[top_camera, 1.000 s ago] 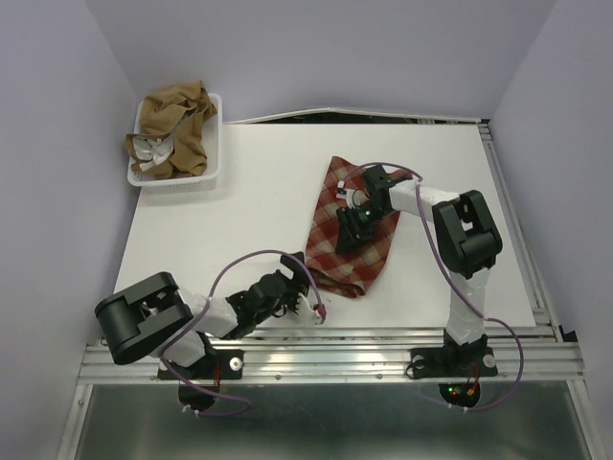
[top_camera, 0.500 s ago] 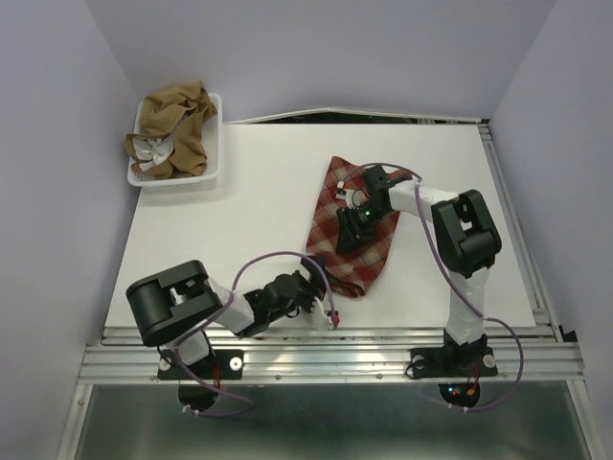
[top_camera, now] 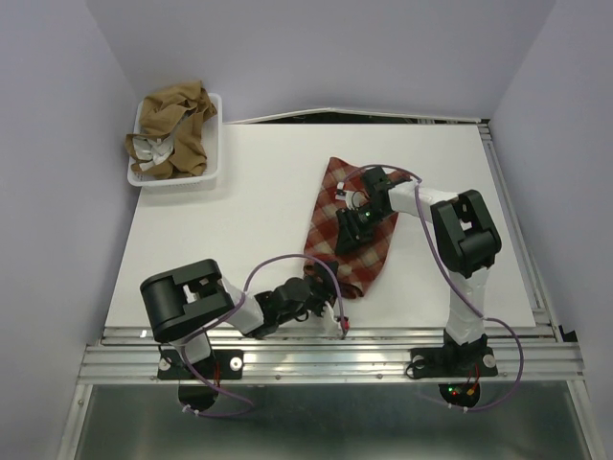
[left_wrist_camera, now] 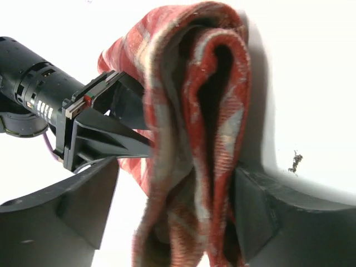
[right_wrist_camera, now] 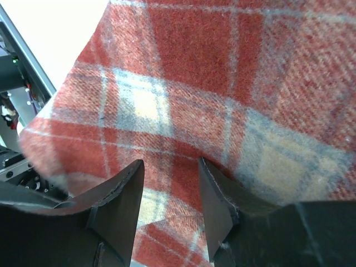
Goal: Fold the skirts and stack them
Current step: Fold the skirt
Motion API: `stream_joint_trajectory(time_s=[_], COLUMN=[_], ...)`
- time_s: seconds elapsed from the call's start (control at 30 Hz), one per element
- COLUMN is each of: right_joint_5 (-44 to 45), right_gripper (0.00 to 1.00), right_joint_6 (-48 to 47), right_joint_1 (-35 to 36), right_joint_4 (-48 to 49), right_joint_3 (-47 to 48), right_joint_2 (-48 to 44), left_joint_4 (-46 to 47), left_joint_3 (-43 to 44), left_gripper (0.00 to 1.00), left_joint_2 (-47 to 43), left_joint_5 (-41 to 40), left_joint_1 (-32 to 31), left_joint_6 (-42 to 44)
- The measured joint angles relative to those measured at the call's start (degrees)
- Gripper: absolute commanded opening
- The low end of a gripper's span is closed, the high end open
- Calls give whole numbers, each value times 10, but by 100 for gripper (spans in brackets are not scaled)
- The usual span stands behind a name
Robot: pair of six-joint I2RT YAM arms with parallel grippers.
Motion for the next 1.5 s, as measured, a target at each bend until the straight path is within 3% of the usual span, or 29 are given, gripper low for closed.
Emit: stream_joint_trajectory(time_s=[0.03, 0.07, 0.13, 0.27, 0.37, 0.63, 0.87, 1.03, 1.23, 1.37, 1.5], right_joint_5=[0, 0, 0, -1, 13, 123, 220, 230, 194, 172, 103], right_gripper=[50, 50, 51, 57, 60, 70, 71, 66, 67, 65, 58], right_joint_6=[0, 0, 0, 0, -1, -34, -83, -120, -147, -113, -42], right_joint_1=[0, 0, 0, 0, 2, -48, -97, -98, -97, -103, -111], right_joint_4=[0, 0, 0, -3, -19, -32, -23, -23, -29, -18, -30], right_joint_3=[0, 0, 0, 2, 21, 190, 310, 315, 299, 220, 112], right_joint_2=[0, 0, 0, -1, -1, 24, 102, 143, 140, 89, -19], left_joint_4=[-2, -5, -26, -100, -166, -403, -620, -735, -838, -848, -831], left_joint_3=[0, 0, 6, 23, 42, 126, 239, 310, 379, 393, 383], left_gripper=[64, 47, 31, 7, 1, 0, 0, 0, 0, 0, 0], left_joint_2=[0, 0, 0, -22, -58, -137, -165, -165, -157, -150, -126], left_joint_5=[0, 0, 2, 3, -2, 0, 48, 91, 144, 151, 139], left_joint_1=[-1, -2, -2, -5, -11, -52, -60, -60, -63, -63, -63], left_joint_6=[-1, -2, -6, -26, -50, -163, -282, -344, -410, -439, -457])
